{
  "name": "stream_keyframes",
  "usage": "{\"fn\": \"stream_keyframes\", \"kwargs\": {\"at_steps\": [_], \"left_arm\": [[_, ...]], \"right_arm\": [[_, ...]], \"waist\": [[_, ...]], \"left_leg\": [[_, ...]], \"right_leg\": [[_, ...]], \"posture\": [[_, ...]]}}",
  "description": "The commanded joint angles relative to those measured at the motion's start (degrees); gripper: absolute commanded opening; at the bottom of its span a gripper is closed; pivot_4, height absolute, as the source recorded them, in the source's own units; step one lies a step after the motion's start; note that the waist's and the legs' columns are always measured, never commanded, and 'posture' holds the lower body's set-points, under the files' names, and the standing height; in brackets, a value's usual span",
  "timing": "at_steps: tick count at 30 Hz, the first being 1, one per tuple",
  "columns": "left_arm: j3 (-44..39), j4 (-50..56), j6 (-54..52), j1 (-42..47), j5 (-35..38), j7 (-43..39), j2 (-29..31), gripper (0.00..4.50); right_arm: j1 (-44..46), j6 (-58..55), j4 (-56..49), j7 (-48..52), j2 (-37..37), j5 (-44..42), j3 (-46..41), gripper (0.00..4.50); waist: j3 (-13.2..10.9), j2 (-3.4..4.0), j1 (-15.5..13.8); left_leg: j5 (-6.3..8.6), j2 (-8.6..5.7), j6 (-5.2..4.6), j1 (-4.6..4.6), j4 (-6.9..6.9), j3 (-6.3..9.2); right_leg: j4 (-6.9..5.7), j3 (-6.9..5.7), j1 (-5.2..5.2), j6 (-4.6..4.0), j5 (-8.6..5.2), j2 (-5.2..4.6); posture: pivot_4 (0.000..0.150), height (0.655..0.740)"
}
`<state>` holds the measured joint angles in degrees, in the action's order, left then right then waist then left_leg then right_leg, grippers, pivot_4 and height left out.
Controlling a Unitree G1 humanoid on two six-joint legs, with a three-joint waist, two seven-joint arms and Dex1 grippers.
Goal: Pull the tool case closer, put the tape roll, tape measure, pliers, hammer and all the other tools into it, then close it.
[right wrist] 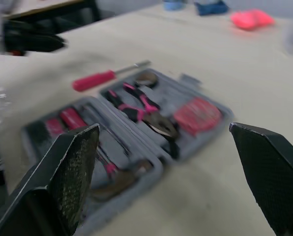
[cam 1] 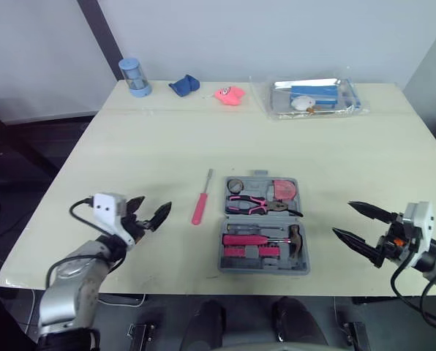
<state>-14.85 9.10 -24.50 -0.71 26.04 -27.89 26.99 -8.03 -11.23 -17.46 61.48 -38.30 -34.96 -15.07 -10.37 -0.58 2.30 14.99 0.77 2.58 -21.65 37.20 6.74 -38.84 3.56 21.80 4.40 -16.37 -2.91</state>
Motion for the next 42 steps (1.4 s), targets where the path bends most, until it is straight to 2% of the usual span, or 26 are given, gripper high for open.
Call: {"fn": "stream_keyframes", "kwargs": {"at_steps": [1,11,24,25,26,27,28,29,33,34,42], "left_arm": [[3.58,2.02,-2.58,2.73,-3.2,3.91,-1.06,4.5],[10.61,0.18,-7.2,9.61,-7.49,11.43,-10.07,4.5],[11.89,-2.98,-17.4,14.84,-10.66,19.15,-14.61,4.5],[11.93,-3.27,-18.24,15.16,-10.5,19.15,-14.82,4.1],[12.1,-3.54,-18.99,15.48,-10.43,19.08,-14.94,3.97],[12.21,-3.65,-19.7,15.74,-10.54,19.36,-15.12,3.66],[12.11,-3.69,-20.24,16.01,-10.59,19.74,-15.43,3.16],[12.08,-3.65,-20.64,16.23,-10.56,19.86,-15.67,2.9],[12.11,-3.7,-20.85,16.7,-11.03,20.09,-16.22,0.88],[12.03,-3.57,-20.92,16.61,-11.09,20.19,-16.4,0.6],[10.55,-1.82,-20.38,15.11,-11.63,21.0,-16.13,0.62]], "right_arm": [[2.97,-0.32,-2.69,3.03,-1.85,-2.14,0.79,4.45],[6.12,-0.74,-3.61,3.84,-2.56,-1.59,3.36,4.45],[6.11,-0.08,-3.57,3.92,-2.95,-0.6,3.34,4.45],[6.13,-0.09,-3.6,3.85,-2.94,-0.57,3.32,4.5],[6.16,-0.06,-3.59,3.79,-2.92,-0.51,3.32,4.5],[6.18,0.01,-3.52,3.74,-2.89,-0.45,3.29,4.5],[6.19,0.1,-3.47,3.7,-2.85,-0.35,3.33,4.5],[6.14,0.21,-3.46,3.69,-2.81,-0.23,3.38,4.5],[5.68,0.42,-3.77,3.44,-2.58,0.2,3.62,4.5],[5.49,0.46,-3.9,3.37,-2.54,0.25,3.62,4.5],[5.04,0.6,-4.01,3.33,-2.25,0.06,3.61,4.5]], "waist": [[0.0,0.0,0.0],[0.01,-0.04,-0.15],[0.01,-0.05,-0.15],[0.01,-0.05,-0.15],[0.01,-0.05,-0.2],[0.01,-0.05,-0.27],[0.01,-0.05,-0.28],[0.01,-0.05,-0.29],[0.01,-0.06,-0.32],[0.01,-0.05,-0.32],[0.01,-0.06,-0.25]], "left_leg": [[0.0,-0.01,0.0,0.0,0.0,0.0],[0.0,-0.05,0.01,-0.06,0.07,0.11],[-0.01,-0.08,0.01,-0.08,0.08,0.16],[-0.01,-0.08,0.01,-0.08,0.08,0.16],[-0.01,-0.08,0.01,-0.08,0.09,0.16],[-0.01,-0.08,0.01,-0.08,0.09,0.16],[-0.01,-0.1,0.01,-0.08,0.09,0.16],[-0.01,-0.1,0.01,-0.08,0.09,0.17],[-0.01,-0.11,0.01,-0.09,0.09,0.17],[-0.01,-0.11,0.01,-0.09,0.09,0.18],[-0.01,-0.11,0.02,-0.07,0.09,0.18]], "right_leg": [[0.0,0.0,0.0,0.0,0.0,0.0],[0.01,-0.09,-0.02,0.0,0.0,-0.03],[0.02,-0.14,-0.03,0.01,0.0,-0.04],[0.02,-0.14,-0.03,0.01,0.0,-0.04],[0.02,-0.14,-0.03,0.01,0.0,-0.04],[0.02,-0.14,-0.03,0.01,0.0,-0.04],[0.02,-0.15,-0.03,0.01,0.0,-0.05],[0.02,-0.15,-0.04,0.01,0.0,-0.05],[0.03,-0.16,-0.04,0.01,0.0,-0.07],[0.03,-0.16,-0.04,0.01,0.0,-0.07],[0.02,-0.17,-0.05,0.01,0.0,-0.07]], "posture": [[0.15,0.74],[0.15,0.74],[0.15,0.74],[0.15,0.74],[0.15,0.74],[0.15,0.74],[0.15,0.74],[0.15,0.74],[0.15,0.74],[0.15,0.74],[0.15,0.74]]}}
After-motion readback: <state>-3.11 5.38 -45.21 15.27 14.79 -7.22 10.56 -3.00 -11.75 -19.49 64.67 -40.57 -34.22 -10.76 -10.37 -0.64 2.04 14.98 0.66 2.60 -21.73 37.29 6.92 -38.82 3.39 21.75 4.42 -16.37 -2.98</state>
